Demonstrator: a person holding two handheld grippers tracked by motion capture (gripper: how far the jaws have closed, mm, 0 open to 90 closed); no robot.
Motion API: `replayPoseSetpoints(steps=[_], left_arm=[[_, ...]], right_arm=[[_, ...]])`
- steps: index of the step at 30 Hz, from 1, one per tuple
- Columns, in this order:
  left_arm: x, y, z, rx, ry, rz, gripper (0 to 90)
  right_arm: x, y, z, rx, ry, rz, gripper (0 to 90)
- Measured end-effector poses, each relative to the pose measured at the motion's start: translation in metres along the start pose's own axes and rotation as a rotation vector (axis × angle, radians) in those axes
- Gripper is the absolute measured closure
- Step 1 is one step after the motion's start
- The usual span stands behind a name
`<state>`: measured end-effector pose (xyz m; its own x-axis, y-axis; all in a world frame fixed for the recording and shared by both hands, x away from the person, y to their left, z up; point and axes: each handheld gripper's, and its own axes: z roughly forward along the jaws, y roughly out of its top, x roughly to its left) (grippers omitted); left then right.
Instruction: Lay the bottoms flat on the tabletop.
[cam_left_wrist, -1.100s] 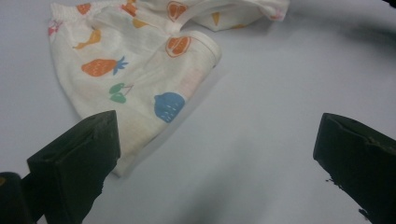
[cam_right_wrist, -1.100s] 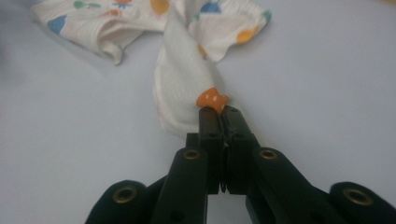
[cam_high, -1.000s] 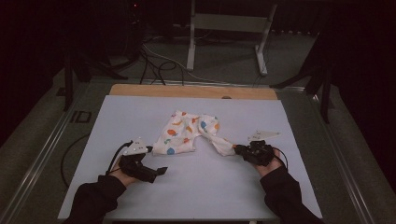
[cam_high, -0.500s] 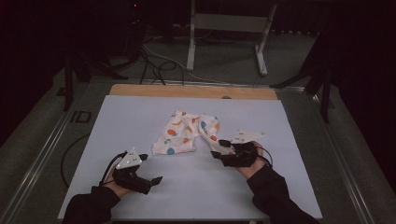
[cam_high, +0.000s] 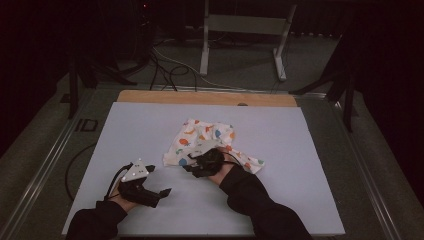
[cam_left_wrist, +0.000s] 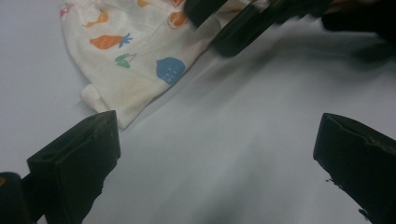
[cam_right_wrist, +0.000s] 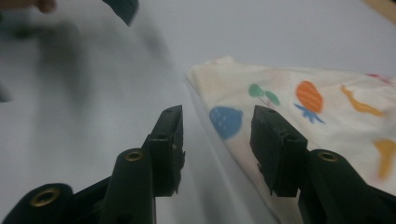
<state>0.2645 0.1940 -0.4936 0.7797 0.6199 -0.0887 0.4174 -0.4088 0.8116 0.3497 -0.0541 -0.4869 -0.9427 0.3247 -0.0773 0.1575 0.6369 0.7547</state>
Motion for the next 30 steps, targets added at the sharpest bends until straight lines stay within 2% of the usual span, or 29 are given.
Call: replayPoseSetpoints(steps=[4, 8, 11, 12, 13, 15, 18, 19, 21, 23, 25, 28, 30], left_arm=[[0.002, 0.000, -0.001, -0.008, 0.004, -0.007, 1.3], [0.003, 0.000, -0.002, -0.011, 0.004, -0.011, 1.3], [0.003, 0.000, -0.002, -0.011, 0.004, -0.011, 1.4], [0.004, 0.000, -0.002, -0.012, 0.003, -0.011, 1.3], [0.004, 0.000, -0.002, -0.012, 0.005, -0.013, 1.4], [0.004, 0.000, -0.001, -0.012, 0.003, -0.016, 1.3], [0.004, 0.000, -0.001, -0.009, 0.000, -0.017, 1.4], [0.004, 0.000, 0.000, -0.009, 0.001, -0.019, 1.4], [0.003, 0.000, 0.000, -0.009, -0.002, -0.016, 1.4], [0.003, 0.000, 0.001, -0.007, -0.003, -0.016, 1.4], [0.004, -0.001, 0.001, -0.005, -0.003, -0.019, 1.4], [0.004, -0.001, 0.001, -0.002, -0.008, -0.016, 1.4], [0.004, -0.001, 0.001, -0.003, -0.008, -0.020, 1.4]], right_arm=[[-0.003, 0.003, 0.022, 0.044, 0.011, -0.016, 52.8], [-0.004, 0.001, 0.037, 0.079, 0.010, -0.026, 54.4], [-0.006, -0.002, 0.044, 0.126, -0.025, -0.041, 64.1], [-0.007, -0.003, 0.044, 0.122, -0.022, -0.046, 72.2], [-0.008, -0.002, 0.044, 0.133, -0.037, -0.052, 75.2], [-0.009, -0.002, 0.043, 0.134, -0.050, -0.042, 88.3], [-0.012, 0.000, 0.037, 0.114, -0.052, -0.024, 89.8], [-0.013, 0.001, 0.035, 0.088, -0.051, 0.021, 89.9], [-0.018, 0.003, 0.030, 0.059, -0.045, 0.056, 89.9], [-0.024, 0.006, 0.025, 0.056, -0.073, 0.077, 89.9], [-0.034, 0.006, 0.021, 0.044, -0.091, 0.122, 89.9], [-0.048, 0.006, 0.014, 0.029, -0.125, 0.213, 89.9], [-0.057, 0.005, 0.010, 0.030, -0.160, 0.247, 89.8]])
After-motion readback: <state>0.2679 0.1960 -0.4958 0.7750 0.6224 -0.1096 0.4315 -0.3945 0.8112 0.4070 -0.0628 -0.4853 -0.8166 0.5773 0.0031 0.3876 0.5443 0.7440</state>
